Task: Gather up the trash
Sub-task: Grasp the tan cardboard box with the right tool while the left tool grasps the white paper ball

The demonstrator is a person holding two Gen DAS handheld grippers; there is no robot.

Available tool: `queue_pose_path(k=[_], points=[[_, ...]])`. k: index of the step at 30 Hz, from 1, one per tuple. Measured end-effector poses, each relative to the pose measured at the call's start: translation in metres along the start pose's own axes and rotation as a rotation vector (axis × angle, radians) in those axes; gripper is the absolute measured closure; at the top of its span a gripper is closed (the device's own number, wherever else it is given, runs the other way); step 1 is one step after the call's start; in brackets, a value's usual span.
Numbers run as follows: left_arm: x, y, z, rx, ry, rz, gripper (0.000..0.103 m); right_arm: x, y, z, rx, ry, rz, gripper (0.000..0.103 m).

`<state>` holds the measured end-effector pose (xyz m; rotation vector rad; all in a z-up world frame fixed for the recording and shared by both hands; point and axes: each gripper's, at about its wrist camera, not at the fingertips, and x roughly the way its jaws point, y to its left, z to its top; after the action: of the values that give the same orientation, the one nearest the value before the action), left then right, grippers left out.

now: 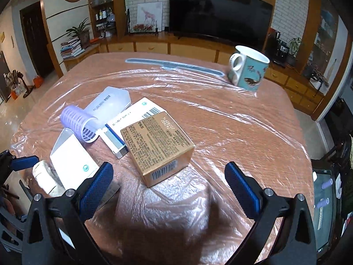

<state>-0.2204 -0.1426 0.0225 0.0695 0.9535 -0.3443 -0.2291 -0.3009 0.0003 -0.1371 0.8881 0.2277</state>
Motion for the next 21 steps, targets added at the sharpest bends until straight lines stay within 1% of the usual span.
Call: queue_pose_path(k=[6, 10, 11, 15, 18, 21], points=[[0.006, 0.0, 0.004, 0.003, 0.011, -0.008, 0.008, 0.014, 0.0, 0.007, 0.008, 0.018, 0.027, 0.004], [0.009, 0.0, 0.005, 0.008, 0.025, -0.018, 0.014, 0.023, -0.002, 0.011, 0.01, 0.037, 0.058, 0.008], [0.01, 0.001, 0.006, 0.006, 0.029, -0.024, 0.015, 0.024, -0.001, 0.011, 0.01, 0.04, 0.062, 0.01], [0.011, 0.003, 0.007, -0.008, 0.033, -0.048, 0.016, 0.031, -0.003, 0.013, 0.016, 0.053, 0.077, 0.013], [0.013, 0.004, 0.007, -0.01, 0.043, -0.065, 0.026, 0.035, -0.004, 0.014, 0.023, 0.06, 0.096, 0.018], [0.013, 0.004, 0.007, -0.005, 0.04, -0.068, 0.029, 0.037, -0.005, 0.013, 0.033, 0.062, 0.113, 0.019]])
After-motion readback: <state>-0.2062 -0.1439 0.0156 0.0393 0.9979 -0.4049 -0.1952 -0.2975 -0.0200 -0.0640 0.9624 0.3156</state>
